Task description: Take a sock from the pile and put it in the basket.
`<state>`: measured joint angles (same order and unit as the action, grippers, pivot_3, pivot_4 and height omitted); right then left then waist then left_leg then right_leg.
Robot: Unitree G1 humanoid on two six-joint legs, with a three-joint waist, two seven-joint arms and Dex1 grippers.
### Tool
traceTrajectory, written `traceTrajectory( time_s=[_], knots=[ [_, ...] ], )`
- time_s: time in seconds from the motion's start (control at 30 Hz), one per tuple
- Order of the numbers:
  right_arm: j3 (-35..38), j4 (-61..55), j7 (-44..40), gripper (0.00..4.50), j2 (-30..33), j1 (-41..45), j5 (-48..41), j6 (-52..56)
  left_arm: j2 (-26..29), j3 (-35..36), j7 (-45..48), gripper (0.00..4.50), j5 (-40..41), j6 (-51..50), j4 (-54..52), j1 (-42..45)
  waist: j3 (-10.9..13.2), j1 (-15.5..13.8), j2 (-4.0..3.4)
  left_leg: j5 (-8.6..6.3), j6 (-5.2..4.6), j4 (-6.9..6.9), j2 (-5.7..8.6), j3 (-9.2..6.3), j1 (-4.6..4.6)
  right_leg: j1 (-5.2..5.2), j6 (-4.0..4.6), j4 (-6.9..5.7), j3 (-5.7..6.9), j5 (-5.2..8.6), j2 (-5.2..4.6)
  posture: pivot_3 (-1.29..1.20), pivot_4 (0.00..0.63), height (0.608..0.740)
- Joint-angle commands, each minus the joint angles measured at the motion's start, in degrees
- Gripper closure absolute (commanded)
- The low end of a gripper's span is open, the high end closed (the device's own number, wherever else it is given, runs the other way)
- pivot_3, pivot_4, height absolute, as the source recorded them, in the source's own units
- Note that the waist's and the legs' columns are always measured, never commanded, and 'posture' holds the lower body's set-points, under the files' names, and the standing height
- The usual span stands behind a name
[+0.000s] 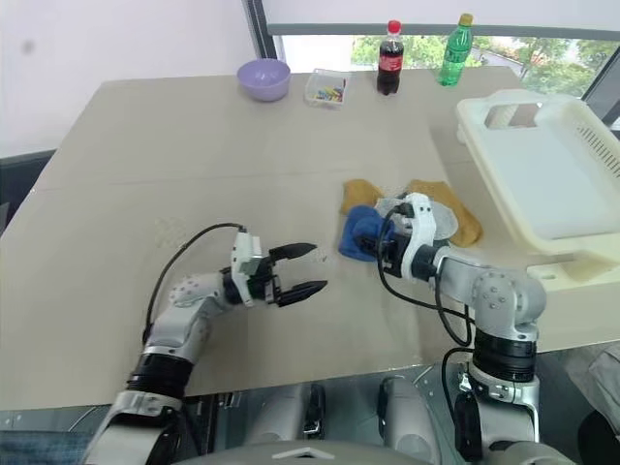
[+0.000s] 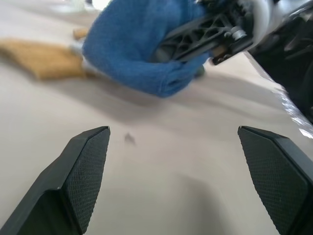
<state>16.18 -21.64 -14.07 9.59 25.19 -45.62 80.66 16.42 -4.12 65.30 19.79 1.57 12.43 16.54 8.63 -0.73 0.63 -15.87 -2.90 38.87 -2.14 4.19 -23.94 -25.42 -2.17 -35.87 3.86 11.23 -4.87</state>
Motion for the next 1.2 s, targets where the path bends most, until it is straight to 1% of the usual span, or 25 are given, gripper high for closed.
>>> traceTrajectory(
  time_s=[0.03, 0.1, 0.17, 0.23, 0.33, 0.47, 0.53, 0.6, 0.7, 0.83, 0.87, 0.9, 0.93, 0.97, 1.03, 1.1, 1.13, 1.2],
  knots=[
    [8.04, -7.28, 3.44, 4.40, 0.95, 3.45, -4.37, 5.34, -6.40, -2.51, -4.77, 0.00, -1.98, 4.84, 0.65, 4.20, 0.06, -0.29, -0.01, -0.01, -0.02, 0.01, 0.02, -0.02, -0.01, 0.01, 0.00, 0.00, 0.01, 0.00, -0.01, 0.00, 0.150, 0.740],
    [11.35, -8.50, 4.41, 4.40, 1.66, 5.04, -5.44, 7.78, -8.85, -2.71, -6.70, 0.00, -2.85, 6.18, 2.44, 6.17, 0.06, -0.11, 0.01, -0.02, -0.04, 0.14, 0.04, -0.04, -0.04, 0.04, -0.04, 0.00, 0.02, -0.01, -0.03, 0.00, 0.150, 0.740],
    [16.16, -9.24, 4.57, 4.40, 4.64, 7.24, -6.30, 10.00, -11.22, -3.30, -9.15, 0.00, -4.32, 7.76, 5.38, 9.22, 0.08, -0.06, -0.01, -0.03, -0.06, 0.23, 0.02, -0.07, 0.03, 0.15, -0.05, -0.02, 0.03, -0.01, 0.00, 0.00, 0.150, 0.740],
    [19.94, -9.05, 4.31, 4.40, 9.40, 9.20, -6.24, 11.42, -12.64, -3.52, -10.36, 0.00, -4.54, 7.49, 6.82, 11.37, 0.09, -0.08, 0.00, -0.03, -0.07, 0.28, 0.02, -0.10, 0.03, 0.16, -0.07, -0.03, 0.05, -0.02, 0.02, 0.00, 0.150, 0.740],
    [25.45, -6.12, 3.52, 4.40, 16.70, 12.36, -5.96, 11.78, -13.65, -4.01, -9.80, 0.00, -3.84, 6.82, 6.79, 12.82, 0.09, -0.02, -0.01, -0.03, -0.07, 0.30, 0.02, -0.11, 0.03, 0.17, -0.06, -0.04, 0.04, -0.02, 0.04, 0.00, 0.150, 0.740],
    [28.46, -0.38, 2.58, 4.40, 25.58, 13.46, -3.02, 7.67, -13.97, -4.82, -9.94, 0.00, -4.89, 7.40, 7.59, 14.93, 0.10, -0.07, -0.01, -0.04, -0.08, 0.27, 0.01, -0.08, 0.02, 0.16, -0.05, 0.00, 0.00, -0.02, 0.08, 0.00, 0.150, 0.740],
    [30.41, 5.38, 2.76, 4.40, 28.88, 13.80, -0.49, 3.45, -13.93, -5.50, -10.00, 0.00, -5.56, 7.53, 7.65, 16.23, 0.10, -0.07, 0.00, -0.05, -0.10, 0.28, 0.02, -0.07, 0.02, 0.18, -0.06, 0.02, 0.00, -0.02, 0.08, 0.00, 0.150, 0.740],
    [32.82, 14.14, 4.08, 4.40, 31.32, 14.71, 2.82, -1.86, -14.21, -5.63, -10.86, 0.00, -5.72, 7.00, 7.50, 17.51, 0.11, -0.12, 0.02, -0.06, -0.11, 0.30, 0.04, -0.04, 0.02, 0.19, -0.06, 0.02, -0.04, -0.02, 0.07, 0.00, 0.150, 0.740],
    [34.51, 25.69, 5.31, 4.40, 33.65, 15.96, 6.26, -8.35, -13.60, -7.03, -11.31, 0.00, -7.86, 8.45, 7.95, 18.24, 0.11, -0.09, 0.01, -0.06, -0.13, 0.34, 0.06, 0.03, 0.07, 0.22, -0.10, 0.01, -0.09, -0.04, 0.05, 0.00, 0.150, 0.740],
    [36.19, 43.23, 6.78, 4.40, 36.48, 18.37, 9.70, -17.77, -13.71, -7.62, -11.45, 0.00, -8.25, 8.31, 7.82, 17.94, 0.11, 0.07, -0.02, -0.06, -0.13, 0.32, 0.04, 0.14, 0.12, 0.20, -0.10, 0.00, -0.18, -0.04, 0.09, 0.00, 0.150, 0.740],
    [35.18, 46.89, 6.35, 3.90, 37.07, 18.48, 10.82, -20.20, -13.35, -8.02, -11.38, 0.00, -8.88, 8.90, 7.98, 17.86, 0.10, 0.09, -0.03, -0.06, -0.13, 0.33, 0.01, 0.16, 0.14, 0.20, -0.10, 0.00, -0.20, -0.04, 0.14, 0.00, 0.150, 0.740],
    [34.33, 50.03, 5.77, 3.28, 37.44, 18.82, 11.42, -21.93, -13.21, -8.06, -11.45, 0.00, -9.02, 9.09, 8.02, 17.77, 0.10, 0.09, -0.03, -0.06, -0.13, 0.32, 0.01, 0.20, 0.15, 0.20, -0.10, -0.01, -0.21, -0.04, 0.15, 0.00, 0.150, 0.740],
    [33.89, 52.67, 5.45, 2.95, 37.63, 19.38, 11.58, -23.15, -13.23, -7.85, -11.63, 0.00, -8.78, 8.94, 7.93, 17.69, 0.11, 0.10, -0.03, -0.06, -0.13, 0.32, 0.00, 0.21, 0.15, 0.20, -0.10, -0.01, -0.21, -0.04, 0.16, 0.00, 0.150, 0.740],
    [33.32, 54.84, 5.11, 2.49, 37.74, 19.97, 11.80, -24.14, -13.29, -7.66, -11.82, 0.00, -8.61, 8.76, 7.89, 17.74, 0.11, 0.12, -0.03, -0.06, -0.13, 0.32, -0.01, 0.26, 0.15, 0.20, -0.10, -0.01, -0.22, -0.04, 0.17, 0.00, 0.150, 0.740],
    [31.58, 57.47, 3.91, 1.53, 37.52, 21.01, 12.04, -25.35, -13.19, -7.56, -12.07, 0.00, -8.73, 8.83, 7.86, 17.85, 0.12, 0.25, -0.08, -0.06, -0.13, 0.32, -0.01, 0.27, 0.17, 0.19, -0.10, -0.01, -0.28, -0.04, 0.18, 0.00, 0.150, 0.740],
    [30.09, 58.67, 3.14, 0.46, 36.99, 21.91, 11.87, -25.66, -13.17, -7.54, -12.19, 0.00, -8.75, 8.89, 7.88, 17.85, 0.12, 0.39, -0.09, -0.06, -0.13, 0.32, -0.01, 0.27, 0.19, 0.19, -0.12, -0.01, -0.35, -0.06, 0.17, 0.00, 0.150, 0.740],
    [29.61, 58.99, 2.95, 0.01, 36.82, 22.22, 11.75, -25.70, -13.17, -7.55, -12.22, 0.00, -8.75, 8.89, 7.88, 17.84, 0.12, 0.35, -0.09, -0.06, -0.13, 0.33, -0.01, 0.28, 0.19, 0.19, -0.14, -0.01, -0.36, -0.07, 0.17, 0.00, 0.150, 0.740],
    [28.19, 57.71, 2.83, 0.01, 36.33, 22.16, 11.75, -25.38, -13.05, -7.74, -12.17, 0.00, -9.01, 9.11, 7.91, 17.87, 0.12, 0.16, -0.09, -0.06, -0.13, 0.33, -0.01, 0.26, 0.18, 0.19, -0.15, -0.01, -0.35, -0.08, 0.17, 0.00, 0.150, 0.740]
  ],
)
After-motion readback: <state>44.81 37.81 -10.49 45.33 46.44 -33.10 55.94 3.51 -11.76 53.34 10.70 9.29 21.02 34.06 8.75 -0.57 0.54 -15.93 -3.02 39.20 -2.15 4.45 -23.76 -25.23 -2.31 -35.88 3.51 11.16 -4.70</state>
